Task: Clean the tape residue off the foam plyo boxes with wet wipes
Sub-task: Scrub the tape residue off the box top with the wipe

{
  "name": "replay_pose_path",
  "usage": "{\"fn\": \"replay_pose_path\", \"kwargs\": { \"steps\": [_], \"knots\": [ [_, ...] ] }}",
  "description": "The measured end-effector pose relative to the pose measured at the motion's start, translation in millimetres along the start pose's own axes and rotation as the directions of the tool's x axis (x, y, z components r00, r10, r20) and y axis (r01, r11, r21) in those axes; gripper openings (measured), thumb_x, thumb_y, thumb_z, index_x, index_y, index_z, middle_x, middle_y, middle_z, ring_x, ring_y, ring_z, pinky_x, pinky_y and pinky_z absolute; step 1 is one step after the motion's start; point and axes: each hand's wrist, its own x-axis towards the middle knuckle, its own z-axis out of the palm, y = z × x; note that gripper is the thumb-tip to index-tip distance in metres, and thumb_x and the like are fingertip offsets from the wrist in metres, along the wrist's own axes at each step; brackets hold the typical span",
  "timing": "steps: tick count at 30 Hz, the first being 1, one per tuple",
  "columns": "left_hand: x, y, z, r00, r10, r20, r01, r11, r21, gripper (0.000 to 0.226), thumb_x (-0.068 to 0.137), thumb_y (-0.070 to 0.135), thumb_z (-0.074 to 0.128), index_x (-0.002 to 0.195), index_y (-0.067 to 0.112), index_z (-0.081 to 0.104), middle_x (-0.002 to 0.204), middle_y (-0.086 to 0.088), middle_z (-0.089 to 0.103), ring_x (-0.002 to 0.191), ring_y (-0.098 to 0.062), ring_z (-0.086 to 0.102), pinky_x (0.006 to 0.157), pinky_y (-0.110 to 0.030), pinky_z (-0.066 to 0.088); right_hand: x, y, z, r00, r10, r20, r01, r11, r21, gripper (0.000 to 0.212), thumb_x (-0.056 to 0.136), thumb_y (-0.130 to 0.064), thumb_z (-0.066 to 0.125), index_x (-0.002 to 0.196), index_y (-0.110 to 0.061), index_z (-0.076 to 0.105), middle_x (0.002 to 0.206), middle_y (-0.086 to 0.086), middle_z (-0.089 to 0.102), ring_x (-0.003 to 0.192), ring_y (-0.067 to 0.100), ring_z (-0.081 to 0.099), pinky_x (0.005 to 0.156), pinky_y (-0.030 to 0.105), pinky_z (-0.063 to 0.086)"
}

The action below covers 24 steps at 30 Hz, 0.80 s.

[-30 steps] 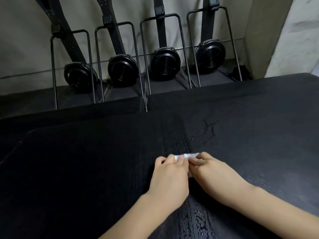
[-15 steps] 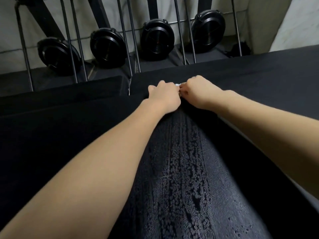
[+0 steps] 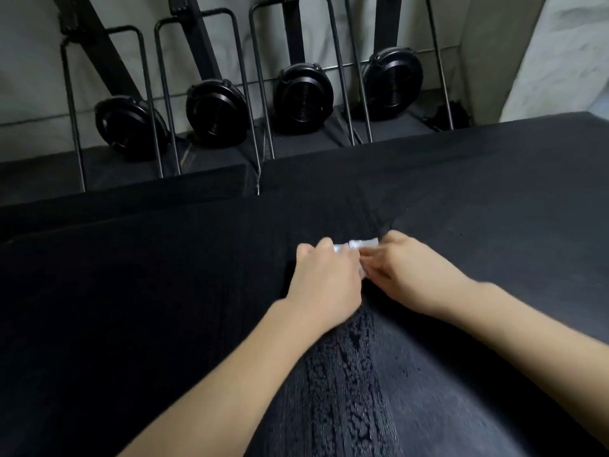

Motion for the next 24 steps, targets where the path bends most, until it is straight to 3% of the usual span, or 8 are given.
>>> {"fn": "replay_pose_path", "kwargs": {
  "steps": [4,6,8,11,16,19,21,24],
  "knots": [
    [-55,17,2,0.994,0.079,-0.071,-0.08,0.997,-0.005,0.007,0.081,0.021,0.06,0.084,0.017,0.064,0.065,0.011,0.012,0.063,-0.015,0.035,0.06,-0.036,0.04,-61,-41,-10,0.998,-0.047,-0.048,0.045,0.998,-0.036,0.02,0.097,-0.022,0.057,0.078,-0.026,0.061,0.087,-0.017,0.057,0.075,0.009,0.031,0.06,0.024,0.044],
    [-58,19,3,0.994,0.081,-0.071,-0.082,0.997,-0.015,0.012,0.085,0.021,0.056,0.093,0.019,0.065,0.069,0.011,0.024,0.07,-0.015,0.044,0.069,-0.038,0.045,-63,-42,-8,0.994,-0.042,-0.102,0.039,0.999,-0.031,0.018,0.09,-0.015,0.065,0.075,-0.025,0.062,0.084,-0.017,0.057,0.075,0.009,0.03,0.057,0.022,0.042],
    [-45,14,4,0.997,0.061,-0.04,-0.061,0.998,-0.007,0.017,0.095,0.024,0.044,0.102,0.021,0.059,0.077,0.011,0.033,0.084,-0.016,0.045,0.08,-0.036,0.039,-44,-33,2,0.995,-0.04,-0.092,0.037,0.999,-0.036,0.02,0.092,-0.014,0.06,0.075,-0.023,0.062,0.086,-0.014,0.06,0.074,0.012,0.036,0.061,0.028,0.05],
    [-5,1,6,0.999,0.008,-0.042,-0.006,0.999,0.037,0.023,0.1,0.028,0.036,0.109,0.022,0.057,0.081,0.01,0.034,0.094,-0.018,0.045,0.077,-0.035,0.031,-4,1,20,0.998,-0.021,-0.059,0.018,0.998,-0.064,0.024,0.098,-0.013,0.048,0.08,-0.019,0.064,0.094,-0.007,0.065,0.083,0.024,0.055,0.074,0.04,0.052],
    [22,-8,14,0.996,-0.081,0.047,0.079,0.996,0.046,0.03,0.105,0.031,0.032,0.119,0.022,0.057,0.084,0.007,0.044,0.09,-0.016,0.037,0.076,-0.035,0.03,25,15,27,1.0,-0.012,0.004,0.013,0.983,-0.184,0.026,0.092,-0.003,0.042,0.085,-0.014,0.064,0.103,-0.001,0.068,0.093,0.03,0.063,0.072,0.045,0.052],
    [-8,5,6,0.999,-0.035,0.03,0.034,0.999,0.034,0.029,0.105,0.03,0.034,0.116,0.021,0.06,0.079,0.008,0.039,0.094,-0.019,0.046,0.08,-0.038,0.039,-6,-3,18,0.999,-0.018,-0.036,0.012,0.99,-0.141,0.023,0.094,-0.007,0.045,0.085,-0.02,0.062,0.105,-0.007,0.064,0.089,0.025,0.06,0.069,0.04,0.052],
    [-39,19,-4,0.999,0.023,0.029,-0.024,0.999,0.032,0.026,0.103,0.028,0.04,0.112,0.02,0.064,0.069,0.008,0.031,0.085,-0.02,0.046,0.08,-0.041,0.043,-43,-27,4,0.993,-0.083,-0.086,0.072,0.99,-0.125,0.024,0.089,-0.004,0.059,0.075,-0.023,0.06,0.089,-0.009,0.061,0.076,0.017,0.056,0.07,0.027,0.043],
    [-94,45,-20,0.995,0.1,-0.017,-0.099,0.993,0.062,0.009,0.091,0.029,0.063,0.091,0.025,0.071,0.06,0.01,0.011,0.065,-0.017,0.04,0.064,-0.037,0.048,-108,-70,-19,0.991,-0.076,-0.113,0.076,0.997,-0.006,0.022,0.089,-0.008,0.069,0.075,-0.024,0.062,0.084,-0.012,0.059,0.069,0.013,0.046,0.071,0.022,0.041]
  ]
}}
